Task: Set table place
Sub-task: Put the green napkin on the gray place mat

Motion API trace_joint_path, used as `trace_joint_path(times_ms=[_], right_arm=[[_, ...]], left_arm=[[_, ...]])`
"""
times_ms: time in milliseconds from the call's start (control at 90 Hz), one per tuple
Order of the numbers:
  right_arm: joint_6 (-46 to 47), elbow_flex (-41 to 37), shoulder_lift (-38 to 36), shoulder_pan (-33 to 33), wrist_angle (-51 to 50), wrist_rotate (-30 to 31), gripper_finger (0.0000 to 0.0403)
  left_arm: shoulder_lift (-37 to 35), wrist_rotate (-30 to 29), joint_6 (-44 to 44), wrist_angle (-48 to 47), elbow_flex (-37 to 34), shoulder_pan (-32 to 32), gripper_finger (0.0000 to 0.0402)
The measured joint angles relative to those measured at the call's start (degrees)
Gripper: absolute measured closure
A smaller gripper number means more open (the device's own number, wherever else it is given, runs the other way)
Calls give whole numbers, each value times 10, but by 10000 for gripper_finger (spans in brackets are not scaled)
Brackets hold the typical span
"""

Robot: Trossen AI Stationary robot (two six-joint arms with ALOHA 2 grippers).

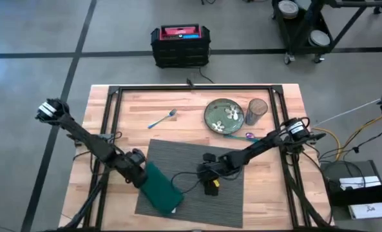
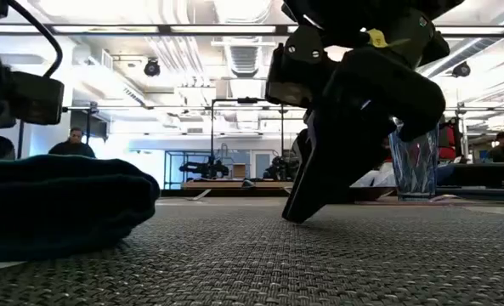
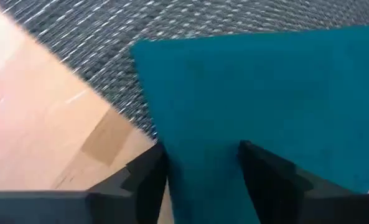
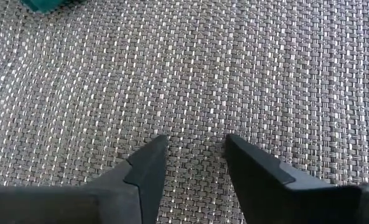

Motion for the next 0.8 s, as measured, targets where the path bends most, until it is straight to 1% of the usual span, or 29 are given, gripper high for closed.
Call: trace_joint_path(times_ms=[44,156,200,344,489,567,656,800], right_arm=[[-5,1,0,0,-1,0,258],[-15,4,1,0,-2,0,267],[-19,5,1,0,-3,0,270],[-23,5,1,0,-3,0,283],[-26,5,2,0,-3,-1,293],[-26,5,3,0,1,-6,298],[-30,5,3,1,0,-8,303],[-31,5,3,3,0,-5,309]], left_arm=[[10,0,21,-2,8,0,282],[29,3,56,-26,36,0,373],[33,3,67,-46,55,0,389],[35,5,137,-119,138,0,397],[40,-14,271,-154,208,8,400],[48,-27,345,-162,220,27,400],[61,-26,420,-163,224,64,401],[81,6,502,-166,213,135,401]])
